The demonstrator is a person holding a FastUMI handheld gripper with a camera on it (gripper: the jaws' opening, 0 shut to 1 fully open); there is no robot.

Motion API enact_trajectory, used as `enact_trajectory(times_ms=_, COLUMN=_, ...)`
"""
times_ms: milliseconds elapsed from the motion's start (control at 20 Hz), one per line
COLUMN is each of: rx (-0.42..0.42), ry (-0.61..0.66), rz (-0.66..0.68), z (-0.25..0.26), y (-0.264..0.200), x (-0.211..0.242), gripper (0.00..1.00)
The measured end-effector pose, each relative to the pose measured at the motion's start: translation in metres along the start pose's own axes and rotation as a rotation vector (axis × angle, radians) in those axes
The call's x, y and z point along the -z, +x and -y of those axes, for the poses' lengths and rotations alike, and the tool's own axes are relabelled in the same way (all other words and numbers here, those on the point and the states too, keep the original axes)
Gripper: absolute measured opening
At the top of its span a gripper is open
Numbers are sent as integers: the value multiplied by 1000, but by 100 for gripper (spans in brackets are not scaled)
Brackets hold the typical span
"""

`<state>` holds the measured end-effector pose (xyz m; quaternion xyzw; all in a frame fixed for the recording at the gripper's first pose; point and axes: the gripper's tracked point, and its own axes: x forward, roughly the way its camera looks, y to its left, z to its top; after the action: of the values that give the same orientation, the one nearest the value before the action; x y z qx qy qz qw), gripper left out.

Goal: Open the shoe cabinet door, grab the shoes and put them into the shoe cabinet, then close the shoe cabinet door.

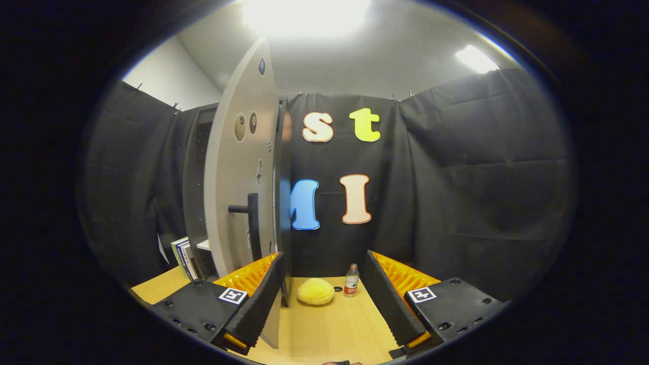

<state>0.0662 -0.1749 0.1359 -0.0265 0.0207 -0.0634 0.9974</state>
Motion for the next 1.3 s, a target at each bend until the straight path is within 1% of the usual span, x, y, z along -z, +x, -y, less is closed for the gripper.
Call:
enact_trajectory(times_ms=150, rx=-53, ry=19, rz=-4, z=-1, y=37, x=4, gripper=99)
enact_trajectory(times_ms=300, rx=-90, ry=18, rz=-27, z=-2, y=60, x=12, gripper=99)
enact_trajectory(times_ms=400, rx=-112, ry=32, rz=-50, z=-9, y=68, x=18, gripper=99)
enact_trajectory(times_ms=550, rx=-136, ry=62, rz=-50, z=-29, y=73, x=20, gripper=99)
enact_trajectory(times_ms=600, rx=-119, ry=59, rz=-52, z=-30, y=71, x=21, gripper=99)
enact_trajectory(times_ms=650, rx=-107, ry=55, rz=-42, z=-32, y=71, x=19, gripper=97)
enact_trajectory(times_ms=850, rx=-73, ry=-11, rz=-34, z=-33, y=68, x=13, gripper=95)
enact_trajectory(times_ms=950, rx=-53, ry=6, rz=-40, z=-39, y=67, x=13, gripper=95)
enact_trajectory(times_ms=1050, rx=-53, ry=30, rz=-54, z=-57, y=62, x=15, gripper=95)
enact_trajectory(times_ms=1150, rx=-63, ry=47, rz=-60, z=-84, y=48, x=16, gripper=95)
enact_trajectory(times_ms=1300, rx=-82, ry=48, rz=-65, z=-124, y=48, x=14, gripper=96)
